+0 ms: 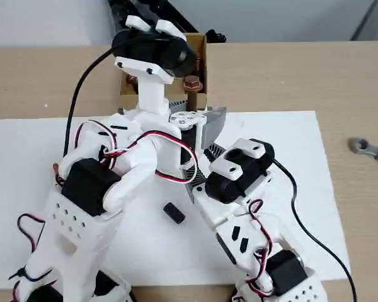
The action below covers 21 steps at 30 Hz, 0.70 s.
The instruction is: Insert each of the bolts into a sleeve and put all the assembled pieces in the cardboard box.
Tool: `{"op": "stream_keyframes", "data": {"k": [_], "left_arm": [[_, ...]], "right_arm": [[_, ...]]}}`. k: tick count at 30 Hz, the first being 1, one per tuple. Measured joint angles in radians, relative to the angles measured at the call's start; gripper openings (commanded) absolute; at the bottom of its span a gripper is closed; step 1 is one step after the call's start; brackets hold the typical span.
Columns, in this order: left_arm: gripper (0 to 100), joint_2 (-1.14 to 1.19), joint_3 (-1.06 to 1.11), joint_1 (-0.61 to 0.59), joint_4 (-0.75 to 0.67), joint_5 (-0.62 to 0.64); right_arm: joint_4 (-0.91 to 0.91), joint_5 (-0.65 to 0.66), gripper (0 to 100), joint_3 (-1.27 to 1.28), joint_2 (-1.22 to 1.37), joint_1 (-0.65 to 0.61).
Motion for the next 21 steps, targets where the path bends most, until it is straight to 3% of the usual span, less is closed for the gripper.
{"op": "stream_keyframes", "data": {"k": [21], "left_arm": [[17, 0.000, -0.089, 0.000, 0.034, 0.000]], "right_arm": [[-0.058, 0.000, 0.4, 0.000, 0.000, 0.000]]}}
